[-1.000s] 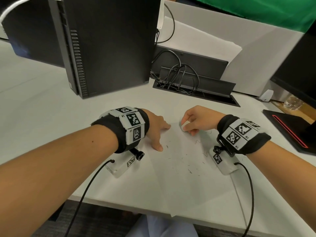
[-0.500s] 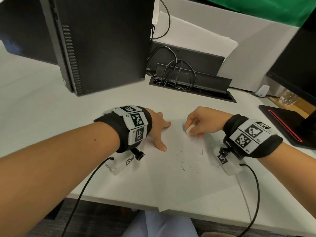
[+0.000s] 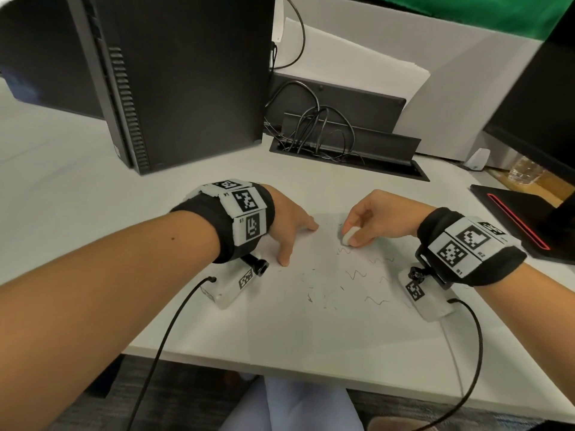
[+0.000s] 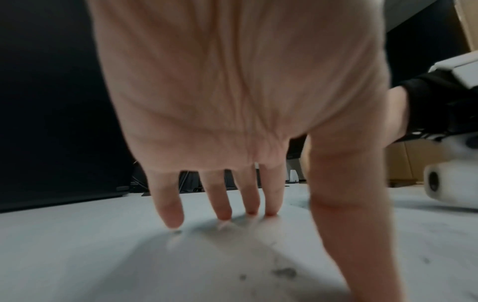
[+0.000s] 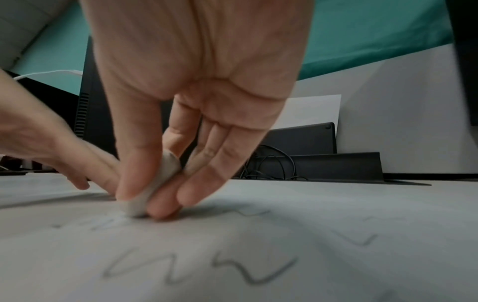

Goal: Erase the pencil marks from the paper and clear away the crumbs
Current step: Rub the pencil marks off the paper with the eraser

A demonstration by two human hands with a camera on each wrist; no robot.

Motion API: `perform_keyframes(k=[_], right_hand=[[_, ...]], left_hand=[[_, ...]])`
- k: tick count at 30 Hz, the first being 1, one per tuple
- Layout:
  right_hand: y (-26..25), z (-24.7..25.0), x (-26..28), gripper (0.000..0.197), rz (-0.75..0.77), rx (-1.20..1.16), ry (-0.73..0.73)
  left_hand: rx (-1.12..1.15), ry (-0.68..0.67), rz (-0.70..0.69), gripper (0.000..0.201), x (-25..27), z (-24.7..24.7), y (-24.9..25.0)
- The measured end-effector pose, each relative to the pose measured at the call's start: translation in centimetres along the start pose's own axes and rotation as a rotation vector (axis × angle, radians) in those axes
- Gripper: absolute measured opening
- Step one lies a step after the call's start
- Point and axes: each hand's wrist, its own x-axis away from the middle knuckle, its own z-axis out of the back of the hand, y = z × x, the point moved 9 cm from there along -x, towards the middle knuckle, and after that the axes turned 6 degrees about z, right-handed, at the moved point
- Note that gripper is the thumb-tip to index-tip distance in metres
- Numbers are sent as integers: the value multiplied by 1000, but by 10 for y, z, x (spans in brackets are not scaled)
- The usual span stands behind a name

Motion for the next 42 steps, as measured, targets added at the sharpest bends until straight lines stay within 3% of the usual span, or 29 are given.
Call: perform_keyframes(k=[7, 12, 16, 20, 24, 29, 33, 37, 42], right_hand=[[-4, 0, -3, 6, -5, 71, 38], [-22, -23, 3, 6, 52, 68, -134], [-16, -2, -3, 10, 40, 186, 37], [-22, -20, 1, 7, 64, 176, -81], [-15, 0, -4, 10, 30, 265, 62], [-20, -17, 1, 8, 47, 204, -53], [-16, 1, -3, 7, 14, 271, 72], [-23, -22, 1, 6, 48, 189, -65], [-16, -4, -3, 8, 12, 252, 63]], left_hand=[[-6, 18, 49, 92, -11, -4, 14], [-60, 53, 54, 97, -17, -6, 21], [-66, 64, 59, 97, -17, -5, 20], [-86, 47, 68, 99, -18, -6, 21], [-98, 51, 59, 100, -18, -4, 22], [-110, 52, 55, 99, -19, -4, 23], [-104, 58, 58, 99, -19, -3, 23], [-119, 51, 64, 99, -21, -5, 23], [-111, 52, 68, 99, -20, -3, 23]])
